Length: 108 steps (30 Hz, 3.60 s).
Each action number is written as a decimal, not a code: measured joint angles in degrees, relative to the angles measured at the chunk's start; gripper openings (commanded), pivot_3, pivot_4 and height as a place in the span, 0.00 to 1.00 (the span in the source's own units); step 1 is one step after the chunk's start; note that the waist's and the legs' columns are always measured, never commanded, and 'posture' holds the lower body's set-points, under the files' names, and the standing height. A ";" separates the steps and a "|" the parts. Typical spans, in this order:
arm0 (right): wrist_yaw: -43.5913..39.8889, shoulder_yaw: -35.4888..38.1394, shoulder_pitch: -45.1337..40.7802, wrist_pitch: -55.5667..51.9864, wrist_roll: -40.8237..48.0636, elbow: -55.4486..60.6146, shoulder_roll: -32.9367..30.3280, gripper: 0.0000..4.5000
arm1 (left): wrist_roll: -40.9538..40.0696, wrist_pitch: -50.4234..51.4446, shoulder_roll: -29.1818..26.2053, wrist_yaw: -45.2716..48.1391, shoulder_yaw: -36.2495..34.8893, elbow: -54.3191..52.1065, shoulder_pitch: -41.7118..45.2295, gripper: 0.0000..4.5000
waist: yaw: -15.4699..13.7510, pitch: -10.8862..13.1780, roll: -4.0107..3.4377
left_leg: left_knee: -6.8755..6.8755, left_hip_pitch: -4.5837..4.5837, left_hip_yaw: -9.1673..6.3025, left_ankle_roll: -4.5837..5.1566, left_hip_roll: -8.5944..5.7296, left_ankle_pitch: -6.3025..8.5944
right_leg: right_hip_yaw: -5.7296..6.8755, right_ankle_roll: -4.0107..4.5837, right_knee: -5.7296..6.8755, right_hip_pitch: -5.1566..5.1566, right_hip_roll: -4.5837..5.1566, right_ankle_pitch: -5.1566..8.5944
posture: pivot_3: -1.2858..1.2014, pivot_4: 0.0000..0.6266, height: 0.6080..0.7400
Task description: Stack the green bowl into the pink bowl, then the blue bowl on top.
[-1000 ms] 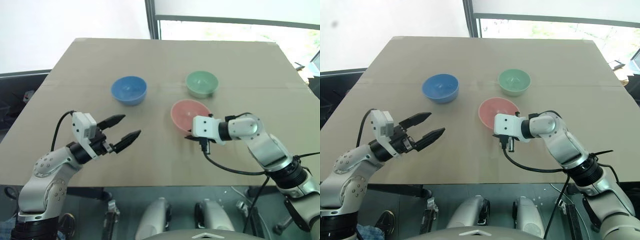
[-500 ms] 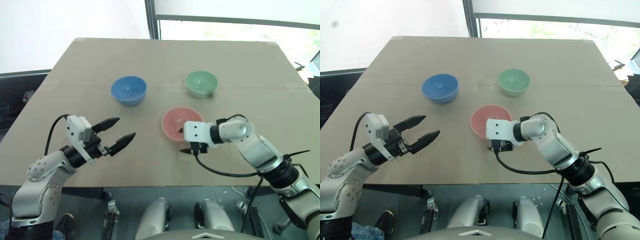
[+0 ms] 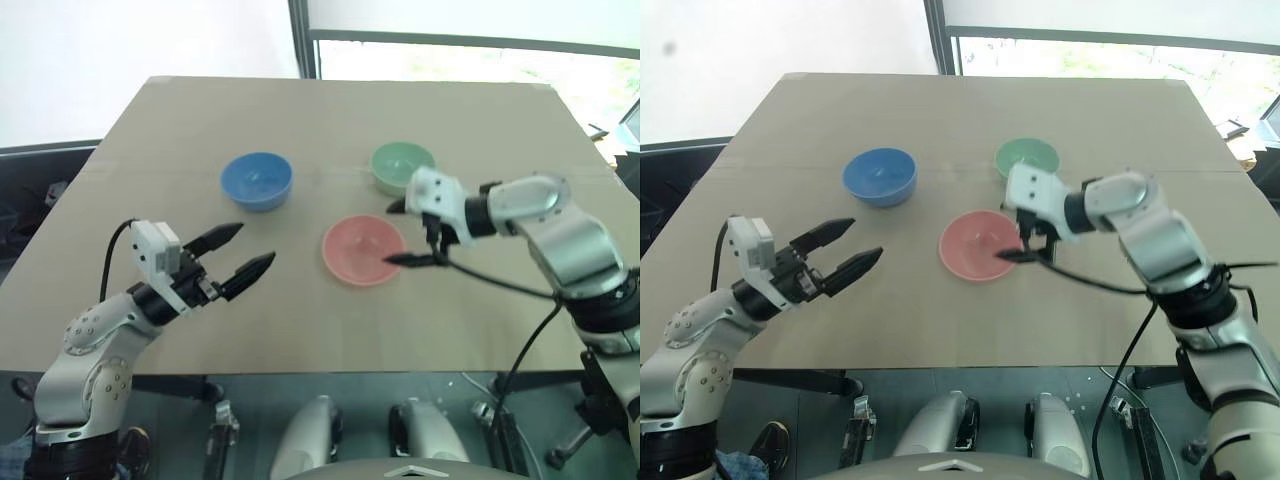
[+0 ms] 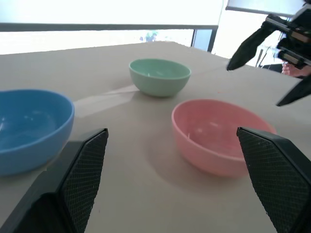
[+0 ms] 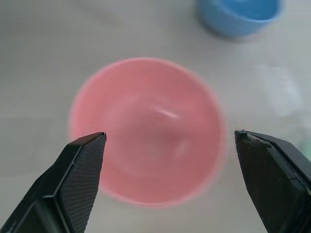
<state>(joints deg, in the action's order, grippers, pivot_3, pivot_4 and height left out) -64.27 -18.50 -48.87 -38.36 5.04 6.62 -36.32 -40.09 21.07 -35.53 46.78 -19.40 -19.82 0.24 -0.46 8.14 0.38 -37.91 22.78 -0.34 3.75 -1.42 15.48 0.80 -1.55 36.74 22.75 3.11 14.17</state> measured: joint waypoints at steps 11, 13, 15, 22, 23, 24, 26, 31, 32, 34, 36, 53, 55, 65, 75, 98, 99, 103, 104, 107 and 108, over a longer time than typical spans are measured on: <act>8.88 -2.32 -11.28 21.18 -9.76 -38.35 7.99 0.99 | 2.76 3.56 2.21 -8.46 6.23 -1.27 6.96 1.00 | 1.18 0.02 0.00 | 0.19 0.11 0.07 -0.24 -0.08 -0.17 | -0.04 -0.12 -0.08 0.10 -0.02 -0.07 | 0.52 0.24 1.00; 10.47 -2.49 -13.56 24.35 -11.34 -45.21 9.27 0.99 | 2.78 3.72 2.73 -9.09 6.60 -1.40 7.43 1.00 | 1.30 0.02 0.00 | 0.20 0.11 0.09 -0.25 -0.09 -0.18 | -0.04 -0.12 -0.08 0.11 -0.02 -0.07 | 0.52 0.24 1.00; 12.44 -3.10 -16.53 29.34 -13.65 -54.63 11.05 0.99 | 2.82 3.79 2.77 -9.56 6.61 -1.65 8.02 1.00 | 1.43 0.02 0.00 | 0.25 0.10 0.10 -0.32 -0.09 -0.22 | -0.06 -0.12 -0.04 0.16 -0.05 -0.07 | 0.52 0.24 1.00; 17.24 -3.25 -20.77 39.17 -18.77 -73.05 15.33 0.99 | 4.23 3.38 3.33 -10.78 6.60 -1.51 9.27 1.00 | 1.46 0.03 -0.01 | 0.35 0.08 0.09 -0.43 -0.08 -0.30 | -0.07 -0.12 -0.01 0.20 -0.09 -0.07 | 0.52 0.24 1.00; 17.66 -3.28 -21.13 40.05 -19.61 -74.59 15.86 0.99 | 4.64 3.28 3.44 -10.83 6.60 -1.38 9.60 1.00 | 1.47 0.03 -0.01 | 0.35 0.08 0.10 -0.44 -0.08 -0.30 | -0.07 -0.12 0.00 0.20 -0.09 -0.07 | 0.52 0.24 1.00; 18.07 -3.32 -21.38 40.76 -20.30 -75.69 16.31 0.99 | 4.98 3.11 3.52 -10.85 6.60 -1.27 9.92 1.00 | 1.47 0.03 -0.01 | 0.35 0.08 0.09 -0.44 -0.08 -0.31 | -0.07 -0.12 0.00 0.20 -0.10 -0.07 | 0.52 0.24 1.00; 18.86 -3.41 -22.09 42.03 -21.41 -77.64 17.06 0.99 | 5.18 2.49 3.77 -10.82 6.60 -0.84 10.53 1.00 | 1.47 0.03 -0.01 | 0.35 0.08 0.09 -0.45 -0.08 -0.31 | -0.07 -0.12 0.01 0.20 -0.11 -0.07 | 0.52 0.24 1.00; 20.39 -3.24 -23.12 43.60 -23.09 -79.92 18.49 0.67 | 5.23 1.97 4.42 -10.77 6.60 -0.72 11.51 1.00 | 1.53 0.03 -0.01 | 0.37 0.06 0.09 -0.48 -0.08 -0.32 | -0.08 -0.12 0.02 0.20 -0.12 -0.07 | 0.52 0.24 1.00; 20.42 -3.23 -23.13 43.73 -23.25 -80.09 18.88 0.53 | 5.25 1.90 4.54 -10.77 6.60 -0.69 11.69 1.00 | 1.54 0.03 -0.02 | 0.38 0.06 0.09 -0.49 -0.08 -0.33 | -0.08 -0.12 0.02 0.21 -0.12 -0.07 | 0.52 0.24 1.00; 20.43 -3.18 -23.22 43.95 -23.71 -80.44 19.19 0.34 | 5.33 1.66 4.74 -10.78 6.60 -0.69 11.95 1.00 | 1.50 0.03 -0.02 | 0.39 0.06 0.09 -0.50 -0.08 -0.33 | -0.08 -0.12 0.03 0.22 -0.12 -0.07 | 0.52 0.24 1.00; 20.43 -3.18 -23.41 44.30 -24.28 -80.49 19.27 0.15 | 5.51 1.49 5.12 -10.78 6.60 -0.69 12.01 1.00 | 1.51 0.03 -0.02 | 0.39 0.06 0.09 -0.50 -0.08 -0.34 | -0.08 -0.12 0.03 0.22 -0.12 -0.07 | 0.52 0.24 1.00; 6.87 -2.60 -22.95 51.04 -22.08 -66.68 16.87 0.01 | 6.14 -0.32 4.85 -6.60 6.50 0.15 11.34 1.00 | 1.70 0.06 -0.06 | 0.48 0.10 0.08 -0.56 -0.04 -0.38 | -0.11 -0.12 0.05 0.33 -0.19 -0.07 | 0.52 0.24 1.00; 3.38 -2.22 -21.71 50.62 -20.49 -60.05 15.82 0.01 | 6.10 -0.33 4.01 -5.67 6.37 0.26 11.27 1.00 | 1.63 0.06 -0.05 | 0.49 0.09 0.08 -0.56 -0.03 -0.38 | -0.11 -0.12 0.06 0.33 -0.19 -0.07 | 0.52 0.24 1.00; -11.71 -3.38 -6.03 28.63 -11.00 -9.47 10.65 0.01 | 6.05 -0.55 -1.91 4.68 6.16 7.35 13.11 1.00 | 1.13 0.02 0.01 | 0.46 0.11 0.00 -0.55 -0.03 -0.37 | -0.06 -0.12 0.06 0.32 -0.12 -0.07 | 0.52 0.24 1.00; -13.83 -6.01 4.25 16.80 -8.02 9.63 2.67 0.38 | 6.19 -0.55 -4.70 12.20 6.88 13.98 18.76 1.00 | 1.14 0.01 0.03 | 0.43 0.10 0.00 -0.54 -0.05 -0.37 | -0.04 -0.11 0.06 0.32 -0.05 -0.07 | 0.52 0.24 1.00; -2.85 33.83 16.55 -5.91 21.96 6.95 -3.78 0.75 | 23.40 -10.68 -7.22 5.40 11.79 24.90 26.90 1.00 | -0.21 0.03 0.11 | 0.47 0.16 0.04 -0.37 -0.07 -0.29 | -0.05 -0.12 0.00 0.29 -0.01 -0.07 | 0.52 0.24 1.00; -2.85 35.03 17.51 -5.90 22.12 6.03 -4.53 0.75 | 24.47 -11.00 -7.77 5.15 11.99 26.11 26.90 1.00 | -0.22 0.03 0.11 | 0.47 0.15 0.08 -0.35 -0.07 -0.27 | -0.08 -0.12 0.01 0.29 0.00 -0.07 | 0.52 0.24 1.00; -2.90 40.03 21.21 -3.65 24.53 3.15 -7.47 0.75 | 29.21 -12.65 -7.94 3.62 14.44 31.66 28.71 1.00 | -0.31 0.03 0.11 | 0.47 0.15 0.10 -0.31 -0.05 -0.26 | -0.10 -0.12 0.02 0.31 0.00 -0.07 | 0.52 0.24 1.00; -3.37 41.64 22.85 -2.32 25.49 2.52 -8.79 0.75 | 30.96 -13.53 -7.85 2.99 15.75 33.97 30.15 1.00 | -0.32 0.03 0.11 | 0.47 0.15 0.09 -0.28 -0.04 -0.24 | -0.09 -0.12 0.03 0.30 -0.01 -0.07 | 0.52 0.24 1.00; -4.48 44.47 26.37 -0.94 27.04 1.83 -10.70 0.75 | 33.85 -15.26 -7.87 2.26 17.30 38.07 32.47 1.00 | -0.39 0.03 0.12 | 0.47 0.16 0.10 -0.26 -0.04 -0.23 | -0.09 -0.12 0.02 0.30 -0.01 -0.07 | 0.52 0.24 1.00; -5.00 45.29 27.86 -0.64 28.16 1.94 -10.92 0.75 | 35.50 -16.37 -7.90 1.86 18.09 40.76 33.59 1.00 | -0.39 0.02 0.12 | 0.46 0.16 0.11 -0.25 -0.04 -0.23 | -0.09 -0.13 0.02 0.29 -0.01 -0.08 | 0.52 0.24 1.00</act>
<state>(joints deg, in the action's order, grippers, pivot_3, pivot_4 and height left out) -69.27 26.79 -21.01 -39.00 33.20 8.56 -47.24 -4.59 4.70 -43.43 48.64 -1.31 20.95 33.83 -0.84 8.16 0.50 -37.44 22.93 -0.24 3.49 -1.46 15.25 0.71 -1.68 36.76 23.04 3.10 14.10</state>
